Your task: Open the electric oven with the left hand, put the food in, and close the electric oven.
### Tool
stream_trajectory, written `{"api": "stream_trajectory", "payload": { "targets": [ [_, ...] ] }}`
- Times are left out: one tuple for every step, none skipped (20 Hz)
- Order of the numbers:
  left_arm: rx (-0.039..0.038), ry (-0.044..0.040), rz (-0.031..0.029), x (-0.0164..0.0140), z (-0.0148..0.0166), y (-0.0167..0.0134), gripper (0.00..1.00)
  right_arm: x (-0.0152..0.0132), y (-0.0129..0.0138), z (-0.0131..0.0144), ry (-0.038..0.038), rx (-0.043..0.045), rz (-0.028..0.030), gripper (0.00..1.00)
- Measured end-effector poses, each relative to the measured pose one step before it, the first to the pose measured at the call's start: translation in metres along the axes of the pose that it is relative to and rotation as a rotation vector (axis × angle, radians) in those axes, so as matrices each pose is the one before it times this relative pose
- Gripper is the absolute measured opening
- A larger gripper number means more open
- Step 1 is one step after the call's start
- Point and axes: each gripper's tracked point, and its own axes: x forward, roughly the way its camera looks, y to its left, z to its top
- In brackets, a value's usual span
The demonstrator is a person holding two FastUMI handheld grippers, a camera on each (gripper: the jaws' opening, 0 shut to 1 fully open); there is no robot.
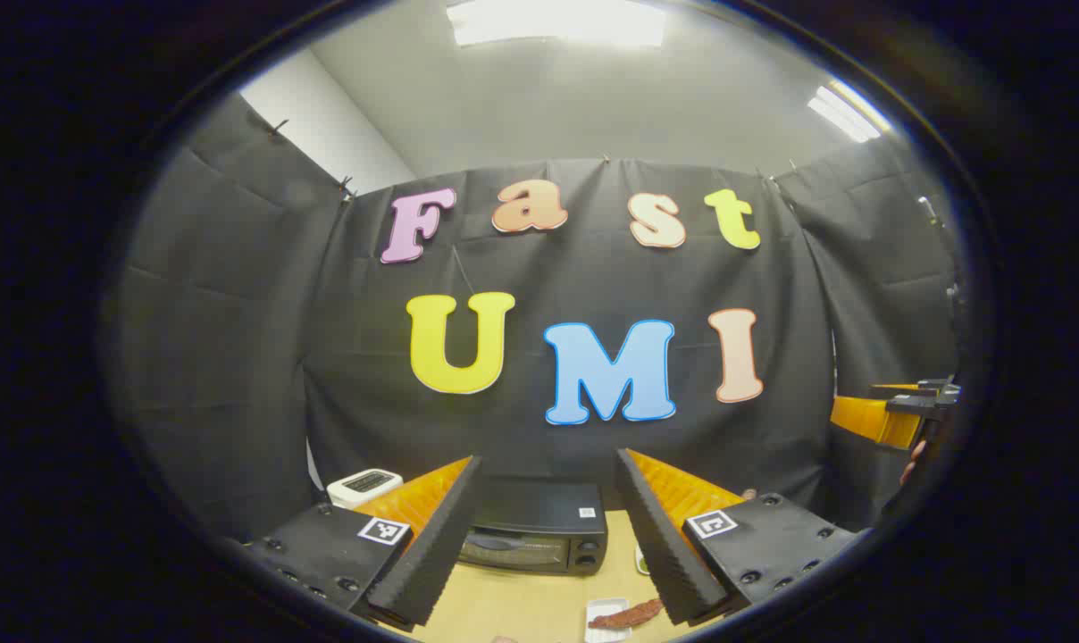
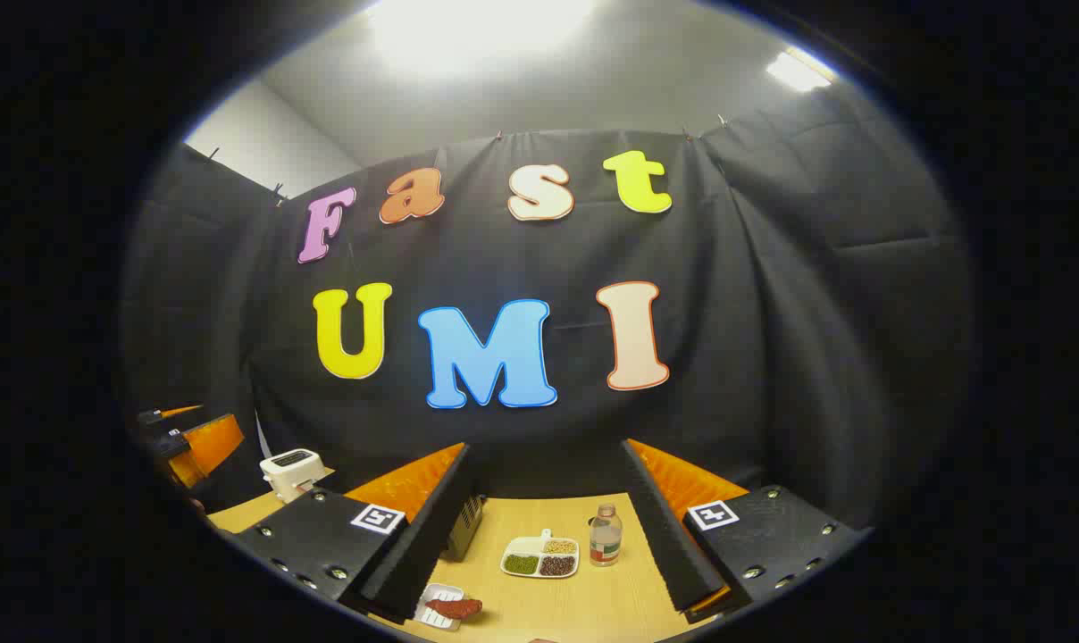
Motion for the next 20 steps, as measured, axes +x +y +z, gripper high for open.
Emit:
{"api": "stream_trajectory", "payload": {
  "targets": [
    [-0.00273,0.00487,-0.01913,0.00408,-0.00122,0.01035,1.0,-0.00039,0.00945,-0.00096,0.01002,-0.00621,-0.02132,0.99],
    [-0.00689,0.00827,-0.01869,0.00344,-0.00416,0.01083,1.0,-0.00362,0.01005,-0.00403,0.00945,0.00124,-0.01543,0.99],
    [-0.00593,-0.0062,-0.02483,0.00158,-0.00026,0.01021,0.95,-0.0036,0.01091,0.00154,-0.00771,0.00621,-0.01146,1.0],
    [0.00118,-0.0081,-0.01593,0.00188,0.00153,0.00896,0.96,-0.00027,0.01006,0.00293,-0.01114,0.00663,-0.01276,1.0],
    [0.00734,-0.00436,-0.02074,0.00309,0.00004,0.00964,0.97,-0.00208,0.00791,-0.00074,-0.00539,0.00402,-0.01459,1.0],
    [0.00895,0.00511,-0.01556,0.0019,-0.00482,0.00632,1.0,-0.00284,0.00819,-0.00445,-0.00044,0.0069,-0.00725,1.0],
    [0.0069,0.0054,-0.01598,0.0011,-0.00345,0.00594,1.0,-0.00022,0.00813,-0.0018,0.00305,0.00792,-0.00733,0.99],
    [-0.00371,-0.00167,-0.01801,0.00141,-0.00177,0.0037,1.0,-0.00071,0.00446,-0.00307,0.0033,0.00329,-0.01004,0.99],
    [-0.0089,-0.00233,-0.01774,0.00135,0.00132,0.00079,1.0,-0.00137,0.00319,-0.00102,0.00226,-0.00086,-0.00912,0.99],
    [-0.00512,-0.00014,-0.01446,0.00045,0.00122,0.00085,0.97,-0.00016,0.00201,-0.00134,0.00128,-0.00399,-0.00902,0.99],
    [-0.00106,0.00055,-0.01009,0.0032,0.00154,0.00076,0.9,-0.00062,0.00202,0.00087,-0.0005,-0.00267,-0.00335,1.0],
    [-0.00076,0.00118,-0.00851,0.00303,-0.00308,-0.00121,1.0,0.00005,0.00304,0.00098,-0.00362,-0.0055,0.00317,1.0],
    [-0.00469,0.00024,-0.00767,0.00318,-0.00162,-0.0018,1.0,-0.00073,0.00303,0.00131,-0.00289,-0.00757,0.00792,1.0],
    [-0.00666,0.00412,-0.00753,0.00483,-0.00429,-0.0015,1.0,-0.00036,0.00217,0.0,-0.00874,-0.00476,0.01482,1.0],
    [-0.00708,0.0114,-0.00532,0.0039,-0.00564,-0.00095,1.0,-0.00102,0.00294,0.00173,-0.01162,-0.00144,0.01583,0.99],
    [-0.00737,0.01817,0.00118,0.00235,-0.00723,-0.00112,1.0,0.00174,0.00132,-0.00192,-0.00349,-0.00046,0.01172,0.99],
    [-0.00469,0.00926,0.00913,0.00381,-0.00552,-0.00059,1.0,0.00295,0.00069,-0.00369,0.00768,-0.00056,0.0093,0.99],
    [0.00087,0.00016,0.01112,0.00417,-0.00296,0.00119,1.0,0.00345,0.00066,-0.00621,0.01177,0.00124,0.01023,0.99],
    [0.01254,0.00604,0.01103,0.0037,-0.0061,0.00132,1.0,0.00289,0.00015,-0.00359,0.0117,0.00021,0.00953,0.95],
    [0.01366,0.01626,0.00988,0.00359,-0.00848,0.00027,1.0,0.00337,-0.00023,-0.0027,0.00864,-0.001,0.00968,0.99]
  ]
}}
